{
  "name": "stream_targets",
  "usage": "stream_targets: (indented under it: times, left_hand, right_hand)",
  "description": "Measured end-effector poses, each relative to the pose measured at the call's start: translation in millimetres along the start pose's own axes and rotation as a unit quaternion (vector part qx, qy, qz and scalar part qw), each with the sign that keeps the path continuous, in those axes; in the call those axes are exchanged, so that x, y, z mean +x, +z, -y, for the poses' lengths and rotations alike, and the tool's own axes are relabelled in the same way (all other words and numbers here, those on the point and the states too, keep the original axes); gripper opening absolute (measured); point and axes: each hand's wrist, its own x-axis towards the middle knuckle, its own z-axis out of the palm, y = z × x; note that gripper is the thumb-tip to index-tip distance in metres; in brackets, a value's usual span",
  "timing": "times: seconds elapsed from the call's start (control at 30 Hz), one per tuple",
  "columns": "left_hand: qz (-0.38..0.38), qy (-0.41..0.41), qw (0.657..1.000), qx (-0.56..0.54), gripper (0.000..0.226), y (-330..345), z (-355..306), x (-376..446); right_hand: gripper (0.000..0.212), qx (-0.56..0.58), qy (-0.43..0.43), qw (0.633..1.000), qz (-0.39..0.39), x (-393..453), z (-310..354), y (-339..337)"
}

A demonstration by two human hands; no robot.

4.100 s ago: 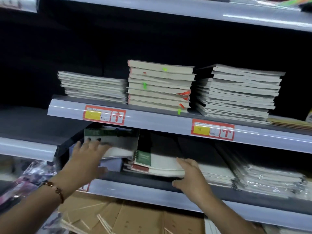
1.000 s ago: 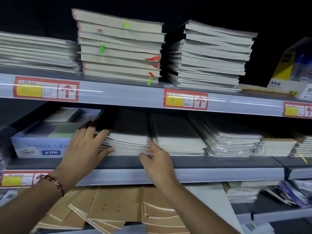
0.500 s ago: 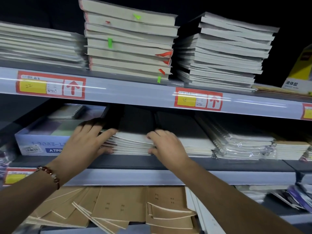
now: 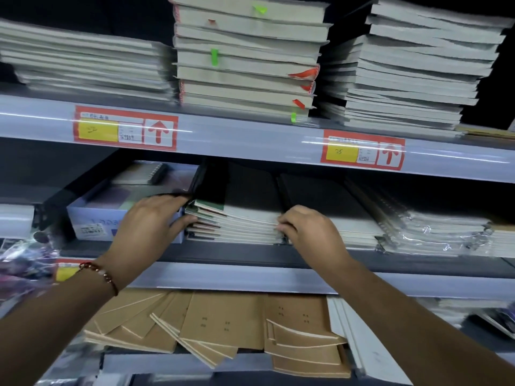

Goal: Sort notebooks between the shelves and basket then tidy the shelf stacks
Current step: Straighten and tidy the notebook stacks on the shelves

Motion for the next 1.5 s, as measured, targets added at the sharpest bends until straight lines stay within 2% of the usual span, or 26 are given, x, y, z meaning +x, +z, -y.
stream_targets:
  times: [0.27, 0.43, 0.67, 0.8, 0.87, 0.97, 1.0, 1.07, 1.13, 1.23, 1.37, 1.5]
  left_hand:
    - [-0.017, -0.077, 0.996, -0.033, 0.051, 2.2, -8.2, -2.8]
    - [-0.031, -0.062, 0.998, -0.006, 0.040, 5.2, -13.0, -0.7]
    - [-0.017, -0.062, 0.998, 0.019, 0.044, 10.3, -9.5, -4.6]
    - [0.008, -0.060, 0.998, 0.035, 0.041, 1.0, -17.3, -3.2]
    - [0.048, -0.058, 0.996, 0.054, 0.042, -4.8, -20.9, -4.6]
    - [0.072, -0.015, 0.993, 0.093, 0.056, -22.3, -21.7, -30.9]
    - [0.067, 0.001, 0.993, 0.101, 0.057, -30.7, -21.7, -48.1]
    - [0.066, 0.021, 0.991, 0.112, 0.052, -46.6, -20.3, -90.4]
    - [0.099, 0.013, 0.989, 0.111, 0.051, -59.7, -15.9, -136.4]
    - [0.182, -0.050, 0.975, 0.121, 0.054, -66.1, -2.7, -196.2]
    - [0.307, -0.176, 0.929, 0.108, 0.067, -62.9, 12.2, -233.0]
    - [0.372, -0.224, 0.895, 0.099, 0.066, -46.5, 33.3, -233.9]
  right_hand:
    - [0.021, -0.045, 0.039, 0.998, -0.007, -8.9, 23.7, 7.9]
    - [0.015, -0.047, 0.062, 0.997, -0.015, -5.1, 24.7, 8.9]
    - [0.016, -0.043, 0.094, 0.994, -0.035, -11.2, 32.4, 13.1]
    - [0.013, -0.090, 0.094, 0.992, -0.001, -15.2, 37.8, 11.1]
    - [0.024, -0.119, 0.098, 0.987, 0.038, -17.9, 42.5, 4.4]
    - [0.052, -0.136, 0.082, 0.981, 0.110, -34.9, 53.3, -3.7]
    - [0.060, -0.132, 0.068, 0.982, 0.118, -44.1, 58.1, -6.7]
    - [0.063, -0.106, 0.028, 0.988, 0.105, -67.4, 69.6, -11.1]
    - [0.059, -0.069, -0.023, 0.992, 0.107, -96.0, 79.7, -6.2]
    - [0.051, -0.042, -0.084, 0.982, 0.163, -131.4, 97.0, 11.9]
    - [0.054, -0.018, -0.069, 0.971, 0.230, -148.0, 113.5, 49.1]
    - [0.054, 0.015, -0.030, 0.962, 0.272, -137.5, 129.8, 87.2]
